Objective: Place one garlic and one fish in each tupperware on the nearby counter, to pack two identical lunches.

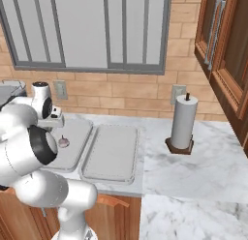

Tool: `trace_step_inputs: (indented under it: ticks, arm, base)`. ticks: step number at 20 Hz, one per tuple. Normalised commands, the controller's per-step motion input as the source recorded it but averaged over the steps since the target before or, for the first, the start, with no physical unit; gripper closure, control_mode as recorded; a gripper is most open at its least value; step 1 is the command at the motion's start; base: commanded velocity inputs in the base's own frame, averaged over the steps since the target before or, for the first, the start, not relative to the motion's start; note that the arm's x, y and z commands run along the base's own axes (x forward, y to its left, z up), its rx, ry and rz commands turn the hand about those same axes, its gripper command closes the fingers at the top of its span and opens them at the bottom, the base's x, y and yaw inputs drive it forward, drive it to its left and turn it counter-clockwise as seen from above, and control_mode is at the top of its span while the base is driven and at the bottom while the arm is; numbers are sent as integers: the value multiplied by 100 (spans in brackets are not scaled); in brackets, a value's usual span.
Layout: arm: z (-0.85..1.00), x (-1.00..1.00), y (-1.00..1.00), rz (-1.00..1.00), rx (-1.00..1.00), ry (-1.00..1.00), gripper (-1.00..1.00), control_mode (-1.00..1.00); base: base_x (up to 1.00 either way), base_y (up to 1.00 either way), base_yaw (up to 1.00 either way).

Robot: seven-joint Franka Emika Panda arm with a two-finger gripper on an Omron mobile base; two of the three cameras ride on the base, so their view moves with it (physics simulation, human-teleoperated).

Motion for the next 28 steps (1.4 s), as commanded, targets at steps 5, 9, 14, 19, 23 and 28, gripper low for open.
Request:
trace_step_inputs:
  ticks: [5,9,14,19,23,28]
  arm:
    - [-81,0,0,2,-9,8,100,-100]
    - [-66,0,-1,2,-14,0,100,-100]
    - [-17,8,0,0,-4,0,-100,-100]
    - [34,-2,0,0,0,-13,-100,-100]
    - [70,-16,-3,0,-1,-21,-100,-100]
    - [100,-94,-27,0,0,-41,-100,-100]
  base:
    - [0,0,0]
    - [0,0,0]
    - [0,0,0]
    - [0,0,0]
    - [0,0,0]
    - [0,0,0]
